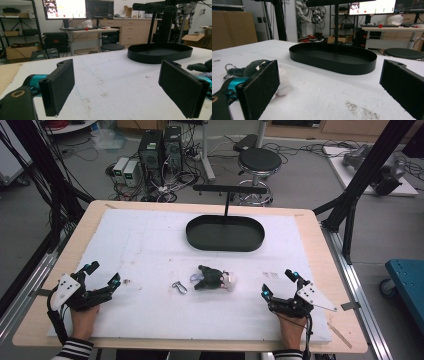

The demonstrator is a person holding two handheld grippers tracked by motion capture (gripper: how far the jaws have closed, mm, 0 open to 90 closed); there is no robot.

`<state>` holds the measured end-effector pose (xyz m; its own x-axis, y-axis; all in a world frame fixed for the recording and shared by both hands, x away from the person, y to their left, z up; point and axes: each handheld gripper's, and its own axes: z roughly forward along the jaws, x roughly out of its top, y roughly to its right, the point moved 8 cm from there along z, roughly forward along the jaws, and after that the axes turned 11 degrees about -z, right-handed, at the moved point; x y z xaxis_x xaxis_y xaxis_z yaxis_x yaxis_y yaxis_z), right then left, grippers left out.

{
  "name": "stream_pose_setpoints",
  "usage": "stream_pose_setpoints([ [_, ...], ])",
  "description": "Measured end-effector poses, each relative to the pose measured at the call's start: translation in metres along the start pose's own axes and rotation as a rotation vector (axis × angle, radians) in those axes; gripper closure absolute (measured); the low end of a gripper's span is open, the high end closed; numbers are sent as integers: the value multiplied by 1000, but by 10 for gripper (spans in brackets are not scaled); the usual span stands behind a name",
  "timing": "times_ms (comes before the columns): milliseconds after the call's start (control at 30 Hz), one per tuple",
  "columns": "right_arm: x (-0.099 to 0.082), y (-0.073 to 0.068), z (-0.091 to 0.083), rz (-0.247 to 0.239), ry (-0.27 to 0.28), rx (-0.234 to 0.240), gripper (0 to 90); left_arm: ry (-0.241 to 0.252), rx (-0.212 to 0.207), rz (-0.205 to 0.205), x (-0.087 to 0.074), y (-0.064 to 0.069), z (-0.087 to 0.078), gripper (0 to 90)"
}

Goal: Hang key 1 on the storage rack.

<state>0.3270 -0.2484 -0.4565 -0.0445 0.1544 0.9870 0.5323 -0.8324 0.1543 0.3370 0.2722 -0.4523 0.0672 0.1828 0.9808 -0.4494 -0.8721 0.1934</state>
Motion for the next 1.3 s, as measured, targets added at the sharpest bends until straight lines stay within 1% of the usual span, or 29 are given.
stream_pose_setpoints([
  [133,0,0,0,-7,0,-2,19,-5,0,6,0,0,0,139],
  [200,0,-2,0,-7,-4,0,20,-3,-1,1,0,0,0,140],
  [233,0,-2,0,-20,-2,-1,20,-3,-1,2,0,0,0,139],
  [267,0,-2,0,-22,-4,-2,20,-5,-1,5,0,0,0,140],
  [333,0,-2,0,-20,0,-2,20,-3,-1,1,0,0,0,139],
  [367,0,-2,0,-9,-2,-2,20,-3,-1,1,0,0,0,140],
  [433,1,0,0,-18,5,-5,19,-3,-1,1,0,0,0,140],
  [467,0,-1,0,-9,-3,-1,20,-4,-1,5,0,0,0,139],
  [500,0,-2,0,-22,-3,-2,20,-6,-1,6,0,0,0,140],
  [600,0,-2,1,-27,-3,0,19,-3,0,4,0,0,0,139],
  [733,0,-1,1,-12,-6,3,20,-2,0,6,0,0,0,139],
  [767,0,0,2,-5,-18,4,20,0,-2,5,0,0,-1,139],
  [800,-1,-1,3,-2,-30,14,20,1,-2,7,0,0,-1,139],
  [833,-1,-1,3,-2,-30,14,20,2,-2,8,0,0,-1,139],
  [867,-1,-2,6,-15,-54,33,19,2,-2,7,0,0,-1,139],
  [900,0,-2,7,-20,-71,39,19,4,-2,3,0,0,-1,140],
  [933,0,-2,7,-20,-71,39,19,4,-3,2,0,0,-1,140],
  [967,4,-3,9,-32,-85,52,19,4,-3,1,0,0,-1,140],
  [1033,6,-4,10,-38,-84,56,20,2,-2,2,0,0,0,139],
  [1067,12,-6,11,-48,-91,70,20,1,-1,3,0,0,0,139],
  [1133,13,-6,12,-55,-94,78,20,2,-2,1,0,0,0,139],
  [1167,18,-8,14,-76,-110,103,20,1,-1,2,0,0,0,139],
  [1233,20,-8,15,-81,-115,110,20,2,-1,2,0,0,0,140],
  [1267,25,-9,16,-100,-123,133,20,2,-1,3,0,0,0,140],
  [1300,28,-9,17,-107,-129,146,20,2,-1,2,0,0,0,140],
])
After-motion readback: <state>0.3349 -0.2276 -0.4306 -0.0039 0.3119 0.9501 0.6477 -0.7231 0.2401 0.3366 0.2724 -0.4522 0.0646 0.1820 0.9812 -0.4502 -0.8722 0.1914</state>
